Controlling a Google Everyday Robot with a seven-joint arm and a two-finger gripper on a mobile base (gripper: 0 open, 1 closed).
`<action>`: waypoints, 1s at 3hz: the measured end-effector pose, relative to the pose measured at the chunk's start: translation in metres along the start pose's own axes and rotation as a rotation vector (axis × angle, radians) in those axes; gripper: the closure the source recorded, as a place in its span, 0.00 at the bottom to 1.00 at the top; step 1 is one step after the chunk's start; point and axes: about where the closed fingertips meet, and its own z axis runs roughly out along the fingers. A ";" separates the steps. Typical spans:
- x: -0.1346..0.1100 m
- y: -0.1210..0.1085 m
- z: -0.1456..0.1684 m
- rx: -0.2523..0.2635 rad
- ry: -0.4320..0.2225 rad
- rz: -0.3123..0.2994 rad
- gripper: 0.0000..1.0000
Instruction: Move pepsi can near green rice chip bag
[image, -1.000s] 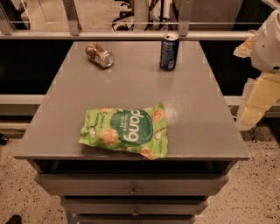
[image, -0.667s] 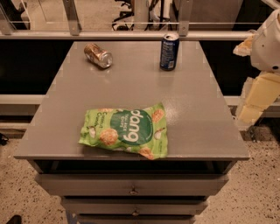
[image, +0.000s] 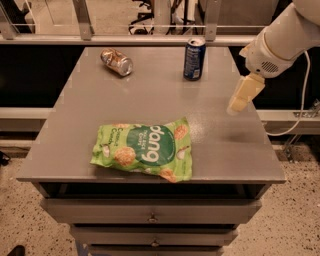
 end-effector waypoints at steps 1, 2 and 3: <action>-0.015 -0.048 0.050 0.039 -0.098 0.044 0.00; -0.043 -0.106 0.091 0.089 -0.254 0.123 0.00; -0.064 -0.133 0.107 0.084 -0.379 0.199 0.00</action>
Offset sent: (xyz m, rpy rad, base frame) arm 0.1974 0.0261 -0.0217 0.3497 -0.2297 -0.0864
